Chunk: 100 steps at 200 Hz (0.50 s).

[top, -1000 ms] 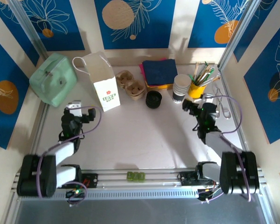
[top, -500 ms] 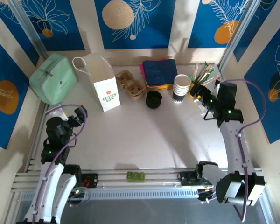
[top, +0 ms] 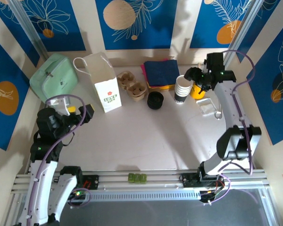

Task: Pack the takeout coffee

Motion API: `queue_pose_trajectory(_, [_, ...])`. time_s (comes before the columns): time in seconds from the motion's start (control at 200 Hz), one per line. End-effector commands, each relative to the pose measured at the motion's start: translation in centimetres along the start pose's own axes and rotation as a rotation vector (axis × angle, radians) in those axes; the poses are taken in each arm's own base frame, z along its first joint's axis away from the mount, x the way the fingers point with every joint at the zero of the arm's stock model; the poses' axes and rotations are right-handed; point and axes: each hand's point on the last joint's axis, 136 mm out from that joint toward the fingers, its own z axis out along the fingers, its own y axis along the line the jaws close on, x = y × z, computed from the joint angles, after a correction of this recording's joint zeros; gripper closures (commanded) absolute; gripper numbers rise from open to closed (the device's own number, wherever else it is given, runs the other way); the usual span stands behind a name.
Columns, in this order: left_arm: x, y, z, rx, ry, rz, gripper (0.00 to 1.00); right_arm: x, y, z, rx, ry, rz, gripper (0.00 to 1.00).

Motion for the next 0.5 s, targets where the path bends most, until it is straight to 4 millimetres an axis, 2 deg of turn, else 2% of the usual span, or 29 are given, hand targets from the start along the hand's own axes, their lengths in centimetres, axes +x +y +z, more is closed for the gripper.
queue_pose_trajectory(0.0, [0.1,-0.6,-0.7,0.027,0.011,0.028,0.01,-0.5,-1.1,0.7,0.070,0.031,-0.003,0.28])
queue_pose_trajectory(0.165, [0.3,-0.4,-0.7,0.020,0.012,0.033,0.01,-1.0,-1.2,2.9,0.079,0.066,-0.008,0.39])
queue_pose_trajectory(0.495, [0.5,-0.6,-0.2,0.044,0.018,0.011,0.01,-0.5,-2.3,5.0,0.118,0.109,-0.012,0.43])
